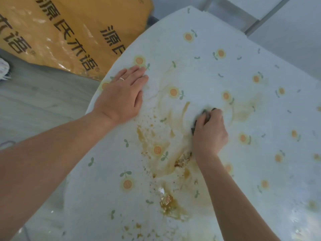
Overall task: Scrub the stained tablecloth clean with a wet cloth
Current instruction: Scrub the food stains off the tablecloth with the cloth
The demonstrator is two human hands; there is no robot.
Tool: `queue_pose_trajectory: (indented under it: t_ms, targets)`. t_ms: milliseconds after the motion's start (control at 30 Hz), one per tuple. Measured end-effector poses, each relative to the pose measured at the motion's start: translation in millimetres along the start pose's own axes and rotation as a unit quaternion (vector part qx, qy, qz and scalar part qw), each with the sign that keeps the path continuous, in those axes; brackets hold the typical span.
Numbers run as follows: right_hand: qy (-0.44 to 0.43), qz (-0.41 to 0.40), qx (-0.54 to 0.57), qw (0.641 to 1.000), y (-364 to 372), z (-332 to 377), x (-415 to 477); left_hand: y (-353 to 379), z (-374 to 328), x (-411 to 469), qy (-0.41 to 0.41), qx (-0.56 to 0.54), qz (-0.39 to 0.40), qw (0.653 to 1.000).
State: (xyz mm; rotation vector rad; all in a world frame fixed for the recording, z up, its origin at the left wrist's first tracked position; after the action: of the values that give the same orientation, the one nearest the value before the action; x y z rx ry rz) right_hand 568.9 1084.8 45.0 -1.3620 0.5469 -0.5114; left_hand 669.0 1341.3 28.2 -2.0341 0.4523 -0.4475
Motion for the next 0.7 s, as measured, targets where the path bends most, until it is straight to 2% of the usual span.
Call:
queue_pose_trajectory:
  t_ms: [100, 200, 267, 333, 400, 433, 500, 567, 600, 633, 700]
  targets:
    - [-0.133, 0.031, -0.002, 0.991, 10.0, 64.0, -16.7, -6.1, 0.1, -0.7, 0.008, 0.029, -0.042, 0.999]
    - [-0.243, 0.005, 0.011, 0.970, 15.2, 129.0, 32.9, -12.1, -3.2, -1.9, 0.001, 0.080, -0.078, 0.994]
    - [-0.231, -0.020, 0.014, 0.973, 13.2, 157.2, 88.8, -10.9, -4.8, -0.7, 0.006, 0.093, -0.076, 0.993]
    - [-0.164, -0.037, 0.027, 0.985, 9.8, 167.4, 134.0, -8.2, -3.5, -2.2, 0.016, 0.087, -0.067, 0.994]
    - [-0.145, -0.044, 0.045, 0.987, 11.6, 179.4, 145.4, -7.7, -1.1, -3.7, 0.014, 0.087, -0.067, 0.994]
    - [-0.182, -0.042, 0.049, 0.981, 12.6, 189.5, 135.4, -7.7, -0.5, -3.7, 0.012, 0.086, -0.066, 0.994]
    - [-0.327, -0.012, 0.057, 0.943, 20.1, 207.8, 94.2, -5.8, -0.8, -3.3, 0.013, 0.078, -0.059, 0.995]
    - [-0.445, 0.028, 0.054, 0.893, 24.1, 207.2, 51.0, -4.5, 0.9, -4.0, 0.002, 0.076, -0.049, 0.996]
    - [-0.471, 0.029, 0.051, 0.880, 22.6, 195.9, 39.6, -3.5, 1.7, -3.5, -0.002, 0.076, -0.047, 0.996]
    - [-0.476, 0.025, 0.048, 0.878, 19.6, 179.7, 35.0, -3.2, 1.6, -3.5, -0.005, 0.074, -0.046, 0.996]
    - [-0.432, 0.028, 0.035, 0.901, 13.2, 144.3, 42.1, -2.6, 1.4, -3.5, -0.013, 0.068, -0.037, 0.997]
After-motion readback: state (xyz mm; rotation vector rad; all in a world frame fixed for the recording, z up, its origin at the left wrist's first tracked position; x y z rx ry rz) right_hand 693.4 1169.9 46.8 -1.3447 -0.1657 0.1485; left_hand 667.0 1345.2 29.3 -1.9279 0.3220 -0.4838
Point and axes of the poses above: each hand's wrist, its own x-axis towards the middle knuckle, its own y-axis out of the palm, z = x × y, the point moved 6 cm from there along x, towards the middle knuckle, and after that the axes turned 6 degrees about -x, right-handed, at the moved point
